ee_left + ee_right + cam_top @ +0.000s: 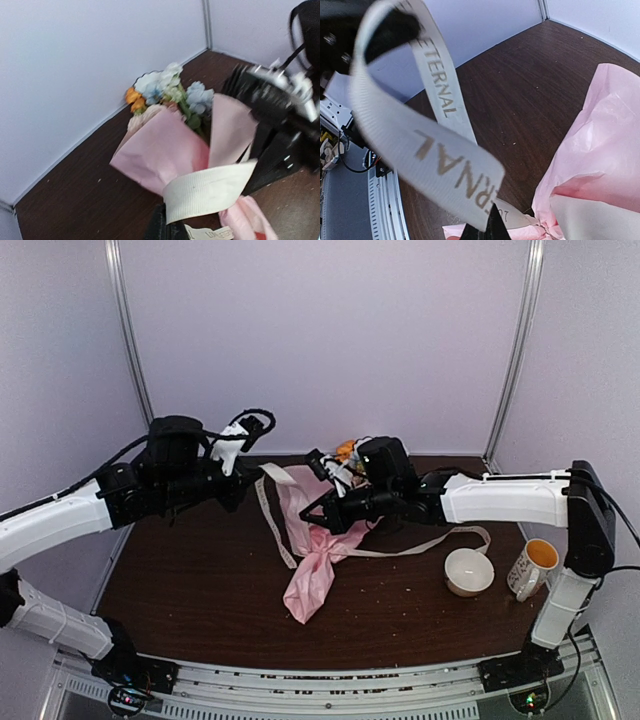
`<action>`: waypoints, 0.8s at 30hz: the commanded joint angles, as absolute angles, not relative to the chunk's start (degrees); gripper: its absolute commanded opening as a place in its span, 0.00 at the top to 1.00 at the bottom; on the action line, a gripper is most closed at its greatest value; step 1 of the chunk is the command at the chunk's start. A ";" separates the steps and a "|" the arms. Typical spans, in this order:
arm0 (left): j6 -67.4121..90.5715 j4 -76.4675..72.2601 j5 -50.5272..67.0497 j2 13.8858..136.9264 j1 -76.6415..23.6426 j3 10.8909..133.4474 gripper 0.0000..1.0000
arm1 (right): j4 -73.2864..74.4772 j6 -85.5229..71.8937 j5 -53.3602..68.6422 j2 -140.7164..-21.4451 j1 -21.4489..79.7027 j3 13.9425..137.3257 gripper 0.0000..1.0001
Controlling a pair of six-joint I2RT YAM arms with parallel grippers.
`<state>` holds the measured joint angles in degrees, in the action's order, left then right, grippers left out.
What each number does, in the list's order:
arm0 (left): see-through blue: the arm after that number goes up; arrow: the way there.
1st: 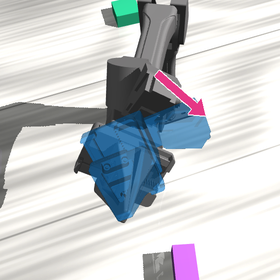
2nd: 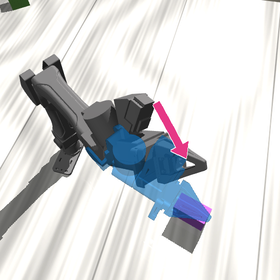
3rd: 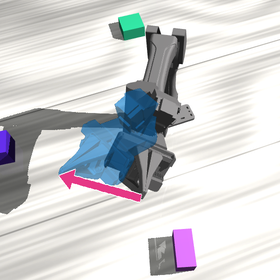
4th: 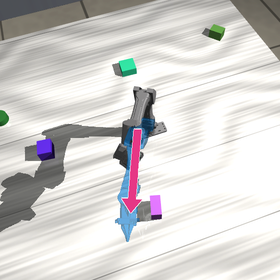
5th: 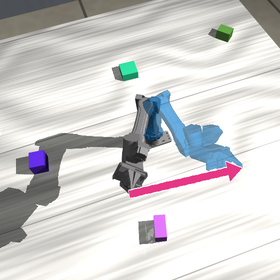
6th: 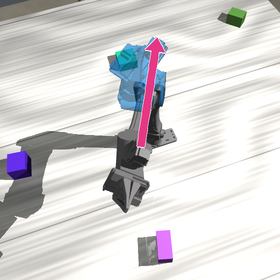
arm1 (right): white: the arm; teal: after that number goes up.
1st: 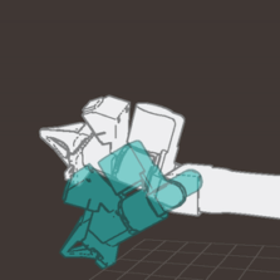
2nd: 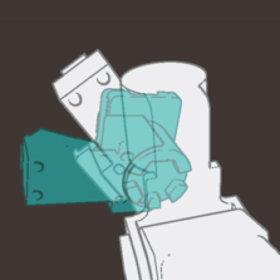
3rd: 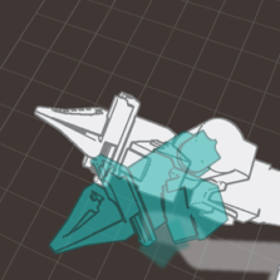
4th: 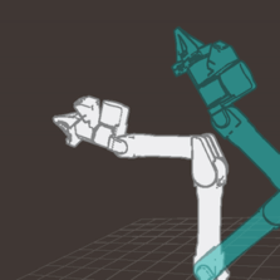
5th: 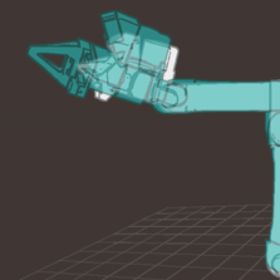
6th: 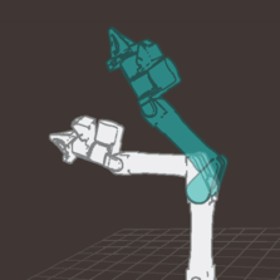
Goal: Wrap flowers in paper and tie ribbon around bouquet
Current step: Pass from the left arm to the right, then pass from the right arm to the left
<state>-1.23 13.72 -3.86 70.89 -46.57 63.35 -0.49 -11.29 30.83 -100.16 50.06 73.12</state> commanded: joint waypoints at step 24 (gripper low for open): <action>-2.39 -15.63 12.37 62.16 -45.43 35.44 0.25 | 1.84 1.20 24.09 -97.43 50.32 74.89 1.00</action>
